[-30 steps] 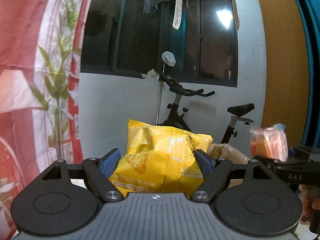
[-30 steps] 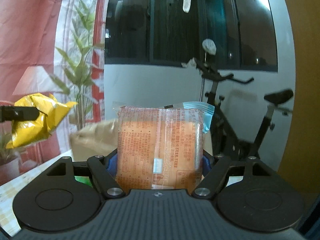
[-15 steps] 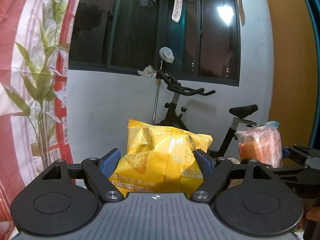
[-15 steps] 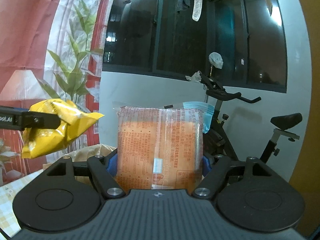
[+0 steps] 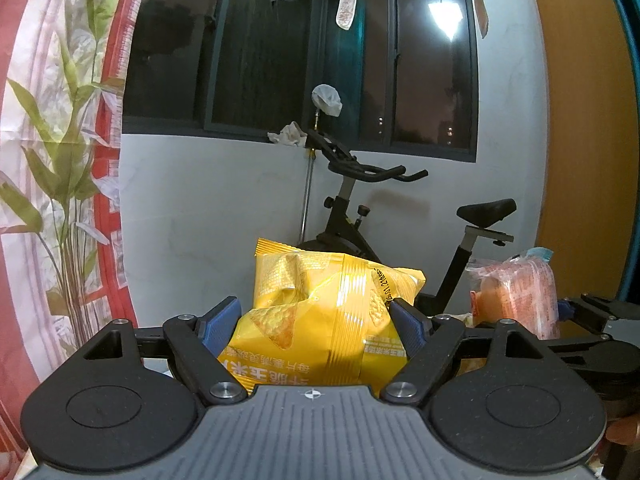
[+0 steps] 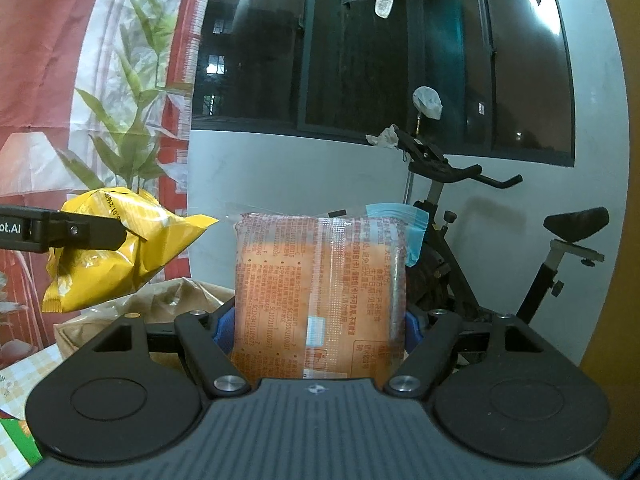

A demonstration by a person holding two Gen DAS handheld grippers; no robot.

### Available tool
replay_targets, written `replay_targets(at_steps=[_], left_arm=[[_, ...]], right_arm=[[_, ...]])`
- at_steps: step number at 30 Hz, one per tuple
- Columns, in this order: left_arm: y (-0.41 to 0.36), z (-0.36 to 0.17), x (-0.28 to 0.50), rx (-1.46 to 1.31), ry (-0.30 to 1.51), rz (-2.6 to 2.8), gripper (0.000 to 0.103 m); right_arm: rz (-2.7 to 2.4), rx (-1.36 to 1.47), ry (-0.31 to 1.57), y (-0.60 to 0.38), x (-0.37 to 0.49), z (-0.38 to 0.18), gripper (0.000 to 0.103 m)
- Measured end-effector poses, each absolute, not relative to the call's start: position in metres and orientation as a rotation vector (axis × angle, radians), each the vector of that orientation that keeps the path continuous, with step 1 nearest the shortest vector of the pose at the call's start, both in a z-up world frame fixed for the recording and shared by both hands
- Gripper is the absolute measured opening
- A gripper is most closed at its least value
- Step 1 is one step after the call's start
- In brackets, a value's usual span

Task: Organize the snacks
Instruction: 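Lift the yellow bag with left tool while right tool lifts the bread loaf, then drop the yellow bag into the box with left tool while right tool drops the bread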

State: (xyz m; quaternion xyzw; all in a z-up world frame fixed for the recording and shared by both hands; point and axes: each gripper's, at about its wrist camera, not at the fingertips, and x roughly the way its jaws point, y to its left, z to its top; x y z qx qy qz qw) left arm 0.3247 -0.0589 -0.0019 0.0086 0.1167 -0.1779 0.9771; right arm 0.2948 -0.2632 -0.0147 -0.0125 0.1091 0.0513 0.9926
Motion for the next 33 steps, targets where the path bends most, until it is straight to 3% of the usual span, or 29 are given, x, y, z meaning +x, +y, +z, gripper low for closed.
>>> replay_targets(at_steps=[9, 21, 29, 33], left_arm=[[-0.068, -0.005, 0.334, 0.032, 0.236, -0.353, 0.083], [-0.069, -0.030, 0.356, 0.036, 0.386, -0.386, 0.086], [-0.052, -0.029, 0.345, 0.023, 0.406, -0.341, 0.089], [-0.045, -0.021, 0.334, 0.031, 0.406, -0.318, 0.089]], right_arm=[[0.103, 0.020, 0.239, -0.272, 0.307, -0.023, 0.076], [0.131, 0.059, 0.364, -0.273, 0.313, -0.043, 0.077], [0.105, 0.097, 0.395, -0.277, 0.301, -0.043, 0.089], [0.095, 0.105, 0.377, -0.279, 0.289, -0.036, 0.091]])
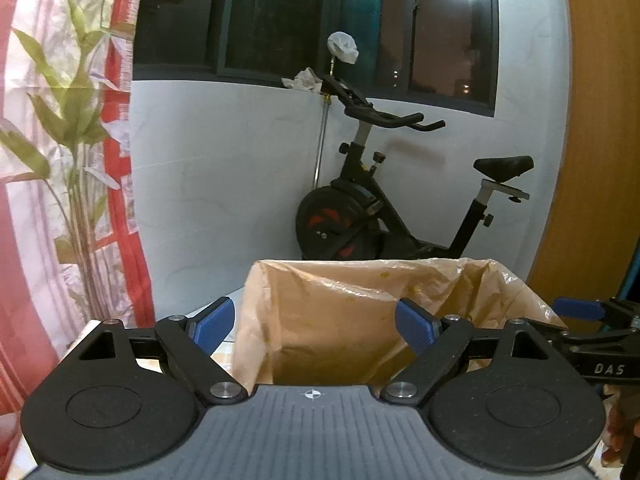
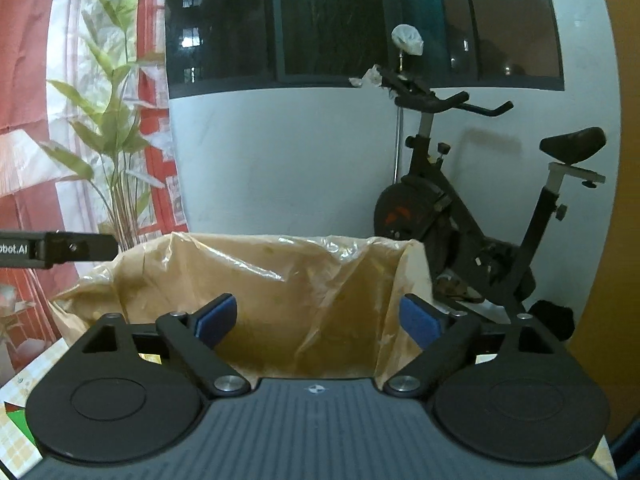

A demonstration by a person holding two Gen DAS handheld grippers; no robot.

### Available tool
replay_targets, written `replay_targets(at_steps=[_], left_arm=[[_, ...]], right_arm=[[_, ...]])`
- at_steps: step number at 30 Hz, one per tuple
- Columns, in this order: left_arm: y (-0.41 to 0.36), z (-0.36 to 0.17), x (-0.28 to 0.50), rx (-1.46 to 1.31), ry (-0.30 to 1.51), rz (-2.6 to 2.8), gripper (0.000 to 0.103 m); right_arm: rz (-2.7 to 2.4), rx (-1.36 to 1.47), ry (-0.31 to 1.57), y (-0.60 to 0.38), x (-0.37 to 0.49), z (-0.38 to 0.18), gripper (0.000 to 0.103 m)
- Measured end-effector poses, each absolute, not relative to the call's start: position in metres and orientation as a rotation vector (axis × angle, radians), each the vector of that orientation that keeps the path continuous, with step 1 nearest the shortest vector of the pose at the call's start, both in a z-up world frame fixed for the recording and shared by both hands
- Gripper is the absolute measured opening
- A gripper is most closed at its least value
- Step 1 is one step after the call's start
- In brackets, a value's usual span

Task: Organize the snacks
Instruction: 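Drop the yellow bag into the box with left tool while right tool drops the bread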

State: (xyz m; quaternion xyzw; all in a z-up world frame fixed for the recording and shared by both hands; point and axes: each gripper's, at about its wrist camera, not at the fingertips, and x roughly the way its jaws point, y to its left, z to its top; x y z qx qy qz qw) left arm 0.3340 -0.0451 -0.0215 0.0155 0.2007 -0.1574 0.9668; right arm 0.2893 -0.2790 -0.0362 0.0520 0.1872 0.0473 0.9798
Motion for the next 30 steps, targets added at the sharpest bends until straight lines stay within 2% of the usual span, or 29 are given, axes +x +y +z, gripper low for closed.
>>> replay_targets(at_steps=[18, 30], left_arm=[[-0.001, 0.006, 0.253, 0.051, 0.367, -0.238, 0.089], [0.051, -0.017, 0.207, -0.043, 0.390, -0.167, 0.089]], right_arm=[[0.146, 0.103, 0.339, -0.261, 0.218, -0.024, 0.091], [0.162, 0.119, 0.363, -0.245, 0.175, -0.042, 0.091]])
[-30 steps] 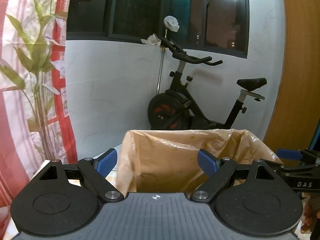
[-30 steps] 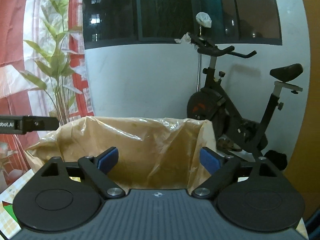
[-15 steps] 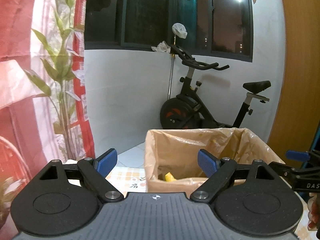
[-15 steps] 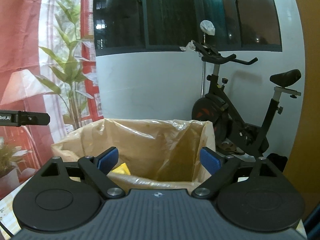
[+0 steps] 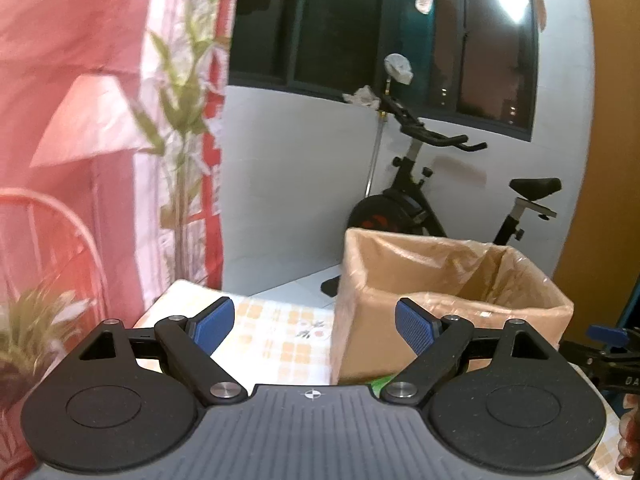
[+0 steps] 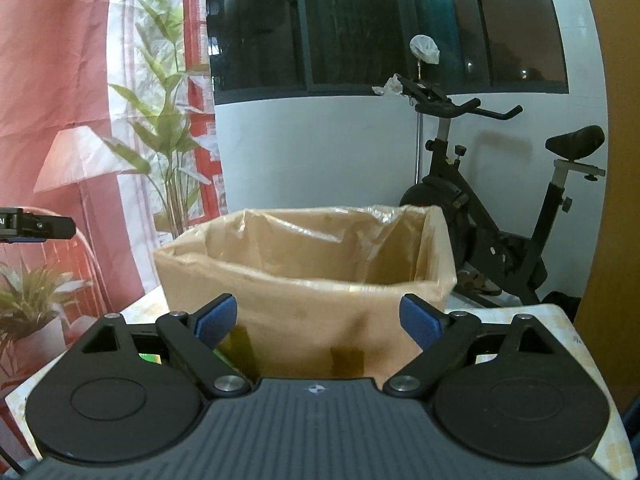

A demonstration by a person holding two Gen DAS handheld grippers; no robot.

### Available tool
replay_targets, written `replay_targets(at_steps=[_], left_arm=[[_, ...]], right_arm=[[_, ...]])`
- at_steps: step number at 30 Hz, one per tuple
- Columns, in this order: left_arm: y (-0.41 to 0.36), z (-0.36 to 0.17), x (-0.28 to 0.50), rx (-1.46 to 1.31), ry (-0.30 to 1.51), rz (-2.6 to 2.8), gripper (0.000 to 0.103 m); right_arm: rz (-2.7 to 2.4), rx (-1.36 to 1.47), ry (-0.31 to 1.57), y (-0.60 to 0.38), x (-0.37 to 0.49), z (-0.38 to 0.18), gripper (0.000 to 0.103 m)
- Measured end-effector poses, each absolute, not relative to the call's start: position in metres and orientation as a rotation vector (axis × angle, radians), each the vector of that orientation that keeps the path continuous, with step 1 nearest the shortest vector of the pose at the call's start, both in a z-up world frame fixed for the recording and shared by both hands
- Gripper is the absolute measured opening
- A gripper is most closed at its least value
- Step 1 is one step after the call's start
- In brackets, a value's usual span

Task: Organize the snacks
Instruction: 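Drop the yellow bag into the box with left tool while right tool drops the bread, then grasp the red jerky packet with left tool while right tool grasps the orange corn chip bag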

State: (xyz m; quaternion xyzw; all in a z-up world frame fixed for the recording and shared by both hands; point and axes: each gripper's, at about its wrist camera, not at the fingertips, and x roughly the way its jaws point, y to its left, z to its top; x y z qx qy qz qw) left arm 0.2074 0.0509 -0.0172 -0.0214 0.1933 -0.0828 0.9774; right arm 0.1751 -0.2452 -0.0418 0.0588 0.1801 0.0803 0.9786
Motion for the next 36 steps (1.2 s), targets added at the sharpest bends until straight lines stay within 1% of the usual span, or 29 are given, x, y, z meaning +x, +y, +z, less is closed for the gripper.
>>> replay_targets(at_steps=[6, 11, 18, 25, 31, 36], left_arm=[[0.067, -0.047, 0.188, -0.093, 0.423, -0.119, 0.089], [0.072, -0.079, 0.179, -0.102, 0.497, -0.119, 0.089], [0.063, -0.115, 0.169, -0.063, 0.561, -0.147, 0.088], [0.040, -0.159, 0.179, -0.014, 0.690, -0.202, 0.072], [0.023, -0.188, 0.200, 0.029, 0.771, -0.215, 0.068], [0.015, -0.203, 0.217, 0.052, 0.811, -0.183, 0.068]], right_arm=[[0.153, 0.147, 0.356, -0.244, 0.150, -0.060, 0.091], [0.101, 0.105, 0.317, -0.237, 0.125, -0.086, 0.093], [0.066, 0.092, 0.372, -0.230, 0.112, -0.124, 0.093], [0.040, 0.124, 0.427, -0.237, 0.105, -0.150, 0.093], [0.028, 0.147, 0.443, -0.243, 0.108, -0.158, 0.093], [0.013, 0.141, 0.453, -0.245, 0.109, -0.164, 0.093]])
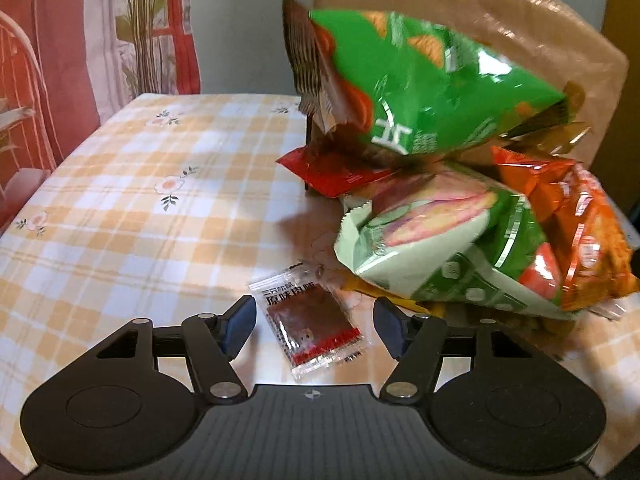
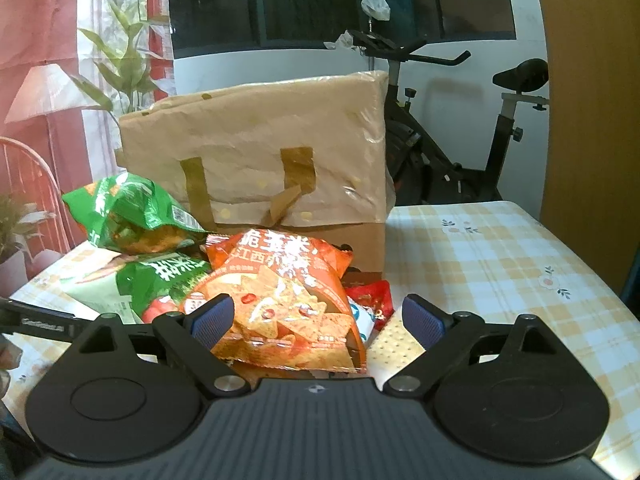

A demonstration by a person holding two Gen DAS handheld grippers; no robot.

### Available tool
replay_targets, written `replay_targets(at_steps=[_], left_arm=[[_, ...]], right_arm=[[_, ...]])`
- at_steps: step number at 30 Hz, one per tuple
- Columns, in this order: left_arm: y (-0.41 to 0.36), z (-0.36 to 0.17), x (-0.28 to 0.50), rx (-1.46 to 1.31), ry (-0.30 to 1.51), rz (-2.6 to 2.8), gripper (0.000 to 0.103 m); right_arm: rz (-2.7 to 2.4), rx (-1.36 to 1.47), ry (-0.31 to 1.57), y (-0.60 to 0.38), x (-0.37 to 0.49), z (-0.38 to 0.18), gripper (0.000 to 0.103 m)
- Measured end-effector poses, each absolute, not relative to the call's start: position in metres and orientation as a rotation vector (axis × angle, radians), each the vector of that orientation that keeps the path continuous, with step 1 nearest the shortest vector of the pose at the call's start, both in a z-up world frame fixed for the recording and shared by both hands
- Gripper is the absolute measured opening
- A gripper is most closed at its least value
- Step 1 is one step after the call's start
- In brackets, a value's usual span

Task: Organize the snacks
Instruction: 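Grasp the red jerky packet with left tool while right tool grasps the orange corn chip bag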

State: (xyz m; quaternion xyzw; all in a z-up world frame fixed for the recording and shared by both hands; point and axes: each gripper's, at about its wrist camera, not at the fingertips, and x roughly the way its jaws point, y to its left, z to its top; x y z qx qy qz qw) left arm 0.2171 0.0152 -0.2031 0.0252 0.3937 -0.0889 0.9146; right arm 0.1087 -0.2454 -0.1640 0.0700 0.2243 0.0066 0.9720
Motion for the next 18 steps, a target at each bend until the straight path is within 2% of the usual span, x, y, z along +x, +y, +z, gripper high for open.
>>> replay_targets(at_steps=[6, 10, 13, 18], left_arm=[[0.011, -0.213, 0.227, 0.078, 0.819, -0.129, 0.067], [0.005, -0.211, 0.218, 0.110, 0.792, -0.140, 0.049], [0.009, -0.208, 0.207, 0.106, 0.787, -0.136, 0.045], [0.021, -0.203, 0.192, 0.054, 0.763, -0.147, 0.045]], right_arm=[[0.010, 0.159, 0.474, -0.249, 0.112, -0.171, 0.093], [0.016, 0.160, 0.482, -0.248, 0.113, -0.173, 0.093], [0.016, 0.165, 0.488, -0.248, 0.114, -0.175, 0.093], [0.016, 0.167, 0.488, -0.248, 0.114, -0.175, 0.093]])
